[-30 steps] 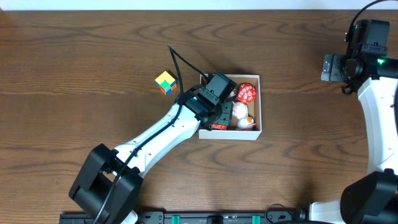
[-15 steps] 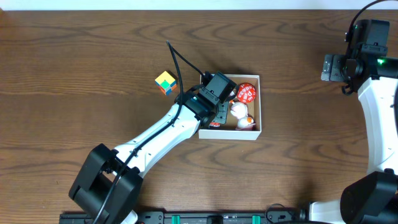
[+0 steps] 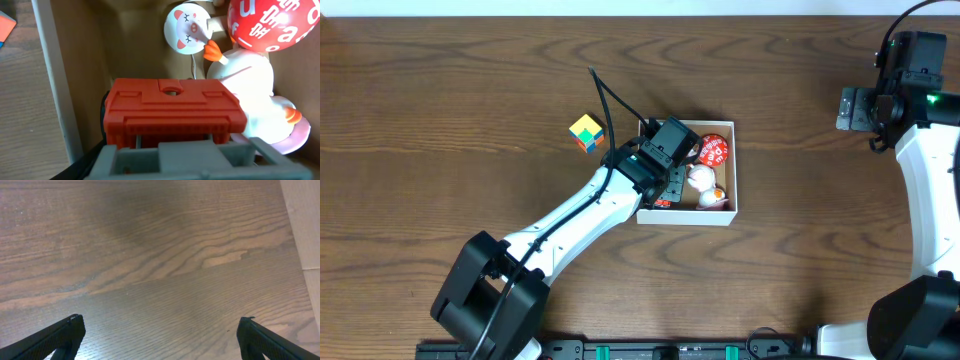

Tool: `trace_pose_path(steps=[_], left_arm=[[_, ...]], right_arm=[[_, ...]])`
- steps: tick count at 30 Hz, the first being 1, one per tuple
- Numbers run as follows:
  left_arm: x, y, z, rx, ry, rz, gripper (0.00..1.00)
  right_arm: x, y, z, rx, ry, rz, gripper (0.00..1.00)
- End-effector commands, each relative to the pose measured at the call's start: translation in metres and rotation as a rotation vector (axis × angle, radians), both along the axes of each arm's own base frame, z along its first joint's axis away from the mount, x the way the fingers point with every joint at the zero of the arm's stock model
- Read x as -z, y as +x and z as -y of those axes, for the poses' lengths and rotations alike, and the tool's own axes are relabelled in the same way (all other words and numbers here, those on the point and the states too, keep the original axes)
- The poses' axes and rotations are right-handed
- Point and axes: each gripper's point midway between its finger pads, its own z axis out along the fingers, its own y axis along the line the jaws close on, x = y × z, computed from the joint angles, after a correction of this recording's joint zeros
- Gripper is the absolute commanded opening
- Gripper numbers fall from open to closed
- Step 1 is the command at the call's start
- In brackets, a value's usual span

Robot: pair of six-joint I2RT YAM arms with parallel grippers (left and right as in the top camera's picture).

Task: Pack container
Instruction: 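Lower the truck into the box beside the ball and release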

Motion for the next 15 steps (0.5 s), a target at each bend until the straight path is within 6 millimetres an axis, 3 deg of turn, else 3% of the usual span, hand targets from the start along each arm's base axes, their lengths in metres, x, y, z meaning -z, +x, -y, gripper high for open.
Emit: trace_pose_path(steps=[1,15], left_arm=[[-0.0080,0.0029,0.0012,0.005,-0.004,0.014,0.54],[-0.0082,0.0030,0.0012,0.005,-0.004,0.015,0.69]], right_arm=[[-0.0052,0.0009,0.0026,0.020,0.003,0.018,0.99],[-0.0052,0.0009,0.0026,0.020,0.004,0.018,0.99]])
